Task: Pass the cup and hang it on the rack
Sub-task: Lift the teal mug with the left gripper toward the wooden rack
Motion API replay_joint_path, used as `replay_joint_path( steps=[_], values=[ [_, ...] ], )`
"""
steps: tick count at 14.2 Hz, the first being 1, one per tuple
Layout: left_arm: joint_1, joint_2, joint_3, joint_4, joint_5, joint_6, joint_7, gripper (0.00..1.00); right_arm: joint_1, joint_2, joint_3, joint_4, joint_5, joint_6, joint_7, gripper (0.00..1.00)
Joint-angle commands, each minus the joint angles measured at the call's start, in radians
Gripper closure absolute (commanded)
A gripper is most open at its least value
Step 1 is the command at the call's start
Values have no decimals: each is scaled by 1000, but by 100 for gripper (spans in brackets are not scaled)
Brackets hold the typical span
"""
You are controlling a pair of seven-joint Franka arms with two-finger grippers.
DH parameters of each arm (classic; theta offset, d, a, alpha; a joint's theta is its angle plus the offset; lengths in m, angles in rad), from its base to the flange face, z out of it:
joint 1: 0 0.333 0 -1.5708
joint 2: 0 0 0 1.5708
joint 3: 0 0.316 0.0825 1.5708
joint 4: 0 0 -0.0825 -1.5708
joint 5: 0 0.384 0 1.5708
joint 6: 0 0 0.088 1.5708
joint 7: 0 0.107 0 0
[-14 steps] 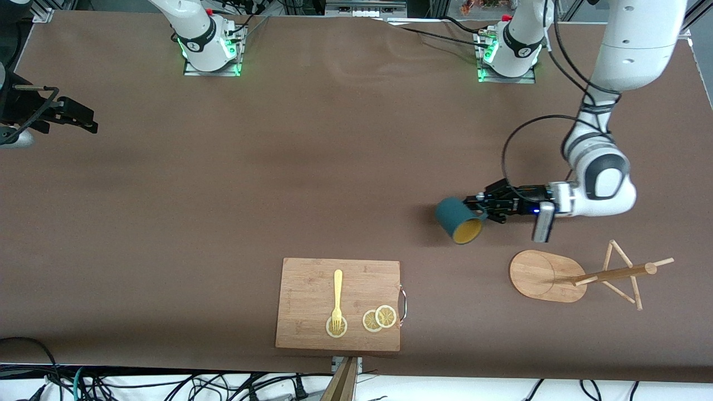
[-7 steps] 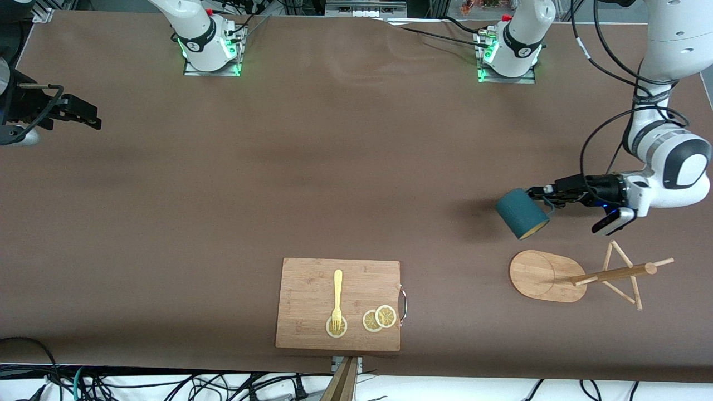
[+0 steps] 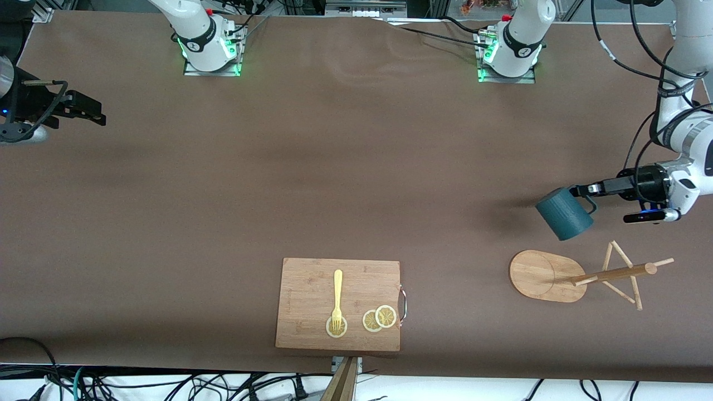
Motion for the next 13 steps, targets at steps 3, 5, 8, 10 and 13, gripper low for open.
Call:
replay_joint_path(
  steps=[3, 5, 8, 10, 13],
  values=[
    [63, 37, -17, 52, -65, -75, -86, 100, 0, -10, -4, -11, 22, -14, -17, 0],
    [66, 45, -17, 52, -87, -84, -86, 100, 0, -7, -7, -11, 37, -18, -17, 0],
    [74, 71, -17, 54, -139, -84, -94, 100, -1, -5, -7, -11, 39, -18, -18, 0],
    [81, 88, -17, 58, -159, -84, -94, 100, -1, -5, -7, -11, 39, -16, -17, 0],
    [93, 114, -17, 77, -176, -93, -94, 100, -1, -5, -9, -11, 48, -21, -18, 0]
  ],
)
